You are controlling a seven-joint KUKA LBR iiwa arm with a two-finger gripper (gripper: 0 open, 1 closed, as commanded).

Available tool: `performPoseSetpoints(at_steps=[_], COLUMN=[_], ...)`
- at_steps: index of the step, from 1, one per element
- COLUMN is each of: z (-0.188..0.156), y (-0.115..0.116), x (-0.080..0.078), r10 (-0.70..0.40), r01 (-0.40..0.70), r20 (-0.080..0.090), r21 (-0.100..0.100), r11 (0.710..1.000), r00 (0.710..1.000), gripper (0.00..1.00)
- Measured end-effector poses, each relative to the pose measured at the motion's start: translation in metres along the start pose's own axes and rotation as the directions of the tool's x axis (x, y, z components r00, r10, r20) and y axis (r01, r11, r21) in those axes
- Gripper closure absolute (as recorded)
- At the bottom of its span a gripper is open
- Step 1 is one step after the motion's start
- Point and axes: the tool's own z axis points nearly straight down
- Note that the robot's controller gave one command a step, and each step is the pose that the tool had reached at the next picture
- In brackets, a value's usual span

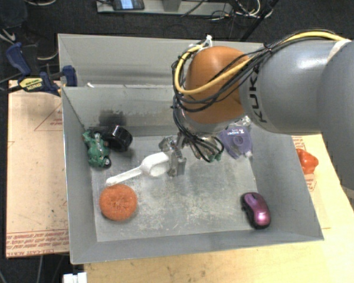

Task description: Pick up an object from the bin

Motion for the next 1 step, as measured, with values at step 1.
performPoseSetpoints(at_steps=[1], z=[-0.0063], y=[0.0004], x=[0.0009], r10=[0.0], r01=[0.0], r20=[-0.004], r21=[-0.001], r11=[1.0], r00=[1.0], gripper=[1.0])
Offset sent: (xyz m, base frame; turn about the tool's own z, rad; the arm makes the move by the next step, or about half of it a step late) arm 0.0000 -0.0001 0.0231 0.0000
